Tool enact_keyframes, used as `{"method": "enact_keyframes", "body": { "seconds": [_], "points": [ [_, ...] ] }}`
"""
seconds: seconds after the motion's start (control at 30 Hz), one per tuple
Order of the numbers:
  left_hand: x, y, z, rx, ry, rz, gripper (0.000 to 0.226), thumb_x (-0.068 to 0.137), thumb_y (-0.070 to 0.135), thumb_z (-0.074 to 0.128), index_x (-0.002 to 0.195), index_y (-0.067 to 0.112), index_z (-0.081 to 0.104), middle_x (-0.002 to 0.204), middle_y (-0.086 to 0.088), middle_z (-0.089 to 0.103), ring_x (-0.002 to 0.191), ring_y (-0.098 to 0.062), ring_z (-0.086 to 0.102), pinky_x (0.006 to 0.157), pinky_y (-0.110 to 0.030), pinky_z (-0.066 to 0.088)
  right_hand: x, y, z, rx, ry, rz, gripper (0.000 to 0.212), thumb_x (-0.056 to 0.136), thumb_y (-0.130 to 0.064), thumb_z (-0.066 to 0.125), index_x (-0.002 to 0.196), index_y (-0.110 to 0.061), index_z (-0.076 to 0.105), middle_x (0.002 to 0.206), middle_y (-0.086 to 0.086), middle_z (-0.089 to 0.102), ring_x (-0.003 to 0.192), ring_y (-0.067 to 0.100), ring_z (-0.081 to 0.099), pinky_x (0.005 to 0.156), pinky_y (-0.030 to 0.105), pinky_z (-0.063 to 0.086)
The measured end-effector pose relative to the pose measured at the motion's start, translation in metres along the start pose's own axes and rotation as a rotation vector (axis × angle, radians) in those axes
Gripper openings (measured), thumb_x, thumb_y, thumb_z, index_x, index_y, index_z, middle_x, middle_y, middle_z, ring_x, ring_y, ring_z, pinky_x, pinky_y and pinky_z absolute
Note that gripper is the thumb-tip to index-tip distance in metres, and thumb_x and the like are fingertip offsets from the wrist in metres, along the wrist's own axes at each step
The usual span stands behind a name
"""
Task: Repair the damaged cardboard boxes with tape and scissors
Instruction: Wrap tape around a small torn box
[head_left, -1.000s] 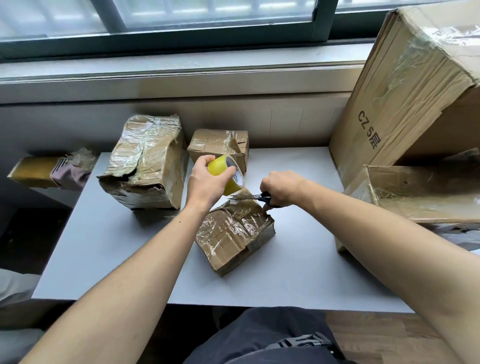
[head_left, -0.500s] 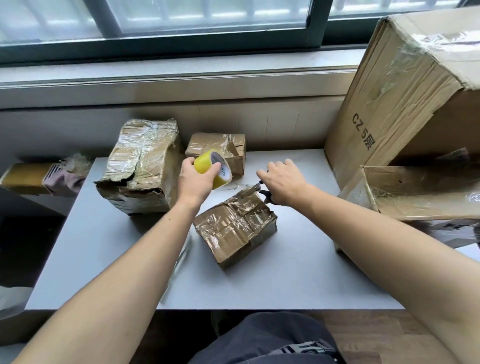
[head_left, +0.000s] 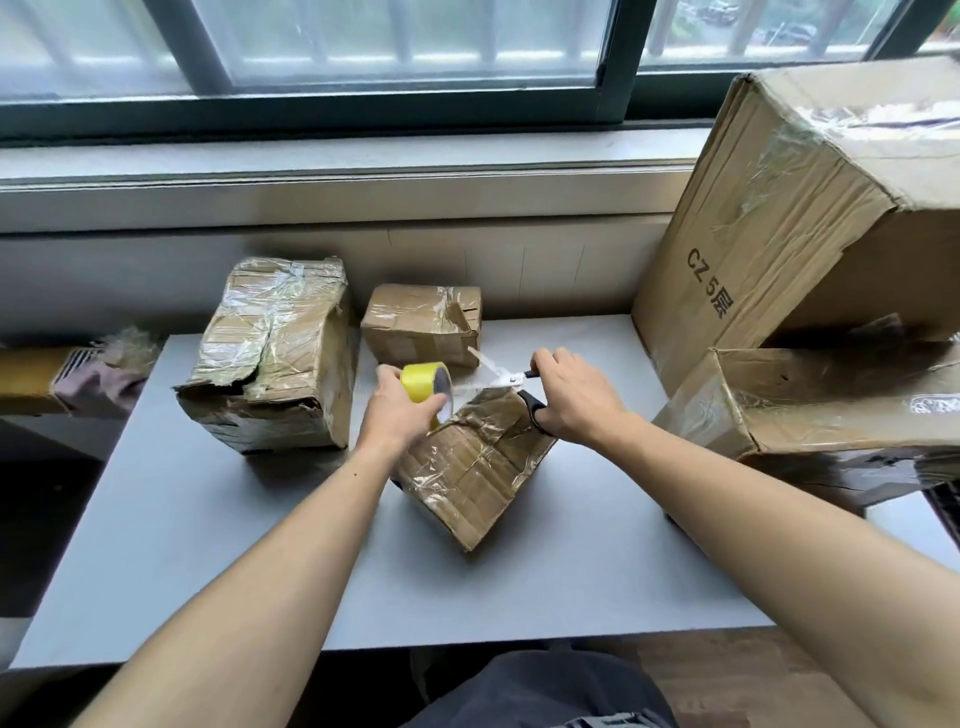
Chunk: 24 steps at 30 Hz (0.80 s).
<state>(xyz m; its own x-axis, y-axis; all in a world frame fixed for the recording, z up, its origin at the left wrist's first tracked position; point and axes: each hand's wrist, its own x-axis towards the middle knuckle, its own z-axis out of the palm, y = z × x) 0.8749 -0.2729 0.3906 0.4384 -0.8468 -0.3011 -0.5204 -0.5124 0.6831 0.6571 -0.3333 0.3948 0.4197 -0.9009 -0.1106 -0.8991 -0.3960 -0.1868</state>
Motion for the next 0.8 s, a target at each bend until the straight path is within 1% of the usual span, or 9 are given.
{"method": "enact_keyframes", "body": {
  "seconds": [0.1, 0.17, 0.23, 0.33, 0.43, 0.5, 0.57, 0.67, 0.8],
  "points": [
    [0.001, -0.006, 0.006, 0.148, -0.156, 0.029, 0.060, 0.082, 0.034, 0.076, 0.125, 0.011, 0.041, 0.108, -0.008, 0.059, 0.101, -0.029, 0.058, 0.081, -0.036, 0.045, 0.004, -0.008, -0.007, 0.069, 0.164, 0.069, 0.050, 0.086, -0.043, 0.069, 0.118, -0.012, 0.047, 0.112, 0.012, 0.054, 0.103, 0.035, 0.054, 0.079, 0.043, 0.044],
    [0.000, -0.011, 0.012, 0.182, -0.201, 0.055, 0.060, 0.081, 0.031, 0.078, 0.124, 0.011, 0.042, 0.109, -0.008, 0.060, 0.103, -0.030, 0.059, 0.082, -0.036, 0.046, 0.009, -0.014, -0.013, 0.074, 0.202, 0.095, 0.056, 0.083, -0.048, 0.073, 0.118, -0.012, 0.048, 0.113, 0.011, 0.055, 0.104, 0.034, 0.053, 0.083, 0.043, 0.043],
    [0.000, -0.016, 0.014, 0.155, -0.192, 0.063, 0.056, 0.082, 0.030, 0.077, 0.122, 0.011, 0.043, 0.111, -0.010, 0.063, 0.099, -0.028, 0.059, 0.080, -0.036, 0.046, 0.010, -0.016, -0.014, 0.140, 0.169, 0.143, 0.059, 0.082, -0.048, 0.075, 0.119, -0.013, 0.047, 0.117, 0.011, 0.055, 0.108, 0.034, 0.053, 0.085, 0.043, 0.042],
    [0.002, -0.020, 0.013, 0.144, -0.118, 0.093, 0.056, 0.083, 0.031, 0.077, 0.123, 0.012, 0.041, 0.113, -0.010, 0.061, 0.099, -0.030, 0.056, 0.079, -0.037, 0.045, 0.007, -0.017, -0.009, 0.385, 0.056, 0.248, 0.062, 0.079, -0.045, 0.078, 0.123, -0.015, 0.046, 0.124, 0.008, 0.055, 0.112, 0.031, 0.055, 0.088, 0.040, 0.045],
    [0.008, -0.027, 0.011, 0.206, -0.069, 0.156, 0.057, 0.085, 0.033, 0.075, 0.125, 0.014, 0.040, 0.116, -0.010, 0.058, 0.106, -0.034, 0.056, 0.080, -0.041, 0.044, 0.000, -0.020, -0.008, 0.504, -0.015, 0.297, 0.054, 0.084, -0.039, 0.074, 0.123, -0.017, 0.046, 0.116, 0.005, 0.057, 0.108, 0.027, 0.056, 0.082, 0.033, 0.042],
    [0.012, -0.034, 0.011, 0.253, -0.062, 0.198, 0.053, 0.088, 0.030, 0.072, 0.128, 0.013, 0.042, 0.122, -0.012, 0.057, 0.111, -0.035, 0.053, 0.083, -0.041, 0.042, -0.006, -0.022, -0.009, 0.549, -0.034, 0.315, 0.042, 0.088, -0.036, 0.069, 0.118, -0.020, 0.045, 0.107, 0.003, 0.057, 0.101, 0.026, 0.058, 0.076, 0.031, 0.040],
    [0.015, -0.044, 0.013, 0.349, -0.047, 0.255, 0.051, 0.089, 0.026, 0.071, 0.131, 0.014, 0.045, 0.125, -0.011, 0.058, 0.116, -0.034, 0.052, 0.087, -0.042, 0.041, -0.010, -0.025, -0.010, 0.578, -0.052, 0.326, 0.039, 0.090, -0.036, 0.065, 0.119, -0.020, 0.044, 0.106, 0.002, 0.058, 0.098, 0.024, 0.058, 0.074, 0.030, 0.038],
    [0.015, -0.056, 0.016, 0.468, -0.060, 0.292, 0.057, 0.086, 0.017, 0.073, 0.137, 0.021, 0.048, 0.127, -0.007, 0.063, 0.117, -0.031, 0.054, 0.091, -0.039, 0.041, -0.014, -0.027, -0.010, 0.557, -0.026, 0.311, 0.047, 0.090, -0.037, 0.066, 0.126, -0.017, 0.045, 0.112, 0.003, 0.056, 0.099, 0.023, 0.056, 0.077, 0.030, 0.040],
    [0.019, -0.060, 0.015, 0.490, -0.142, 0.250, 0.060, 0.086, 0.021, 0.073, 0.140, 0.026, 0.048, 0.128, -0.006, 0.063, 0.120, -0.029, 0.055, 0.092, -0.037, 0.042, -0.018, -0.029, -0.007, 0.515, 0.053, 0.281, 0.049, 0.089, -0.037, 0.065, 0.128, -0.015, 0.046, 0.120, 0.004, 0.055, 0.109, 0.024, 0.055, 0.087, 0.034, 0.044]
  ]
}}
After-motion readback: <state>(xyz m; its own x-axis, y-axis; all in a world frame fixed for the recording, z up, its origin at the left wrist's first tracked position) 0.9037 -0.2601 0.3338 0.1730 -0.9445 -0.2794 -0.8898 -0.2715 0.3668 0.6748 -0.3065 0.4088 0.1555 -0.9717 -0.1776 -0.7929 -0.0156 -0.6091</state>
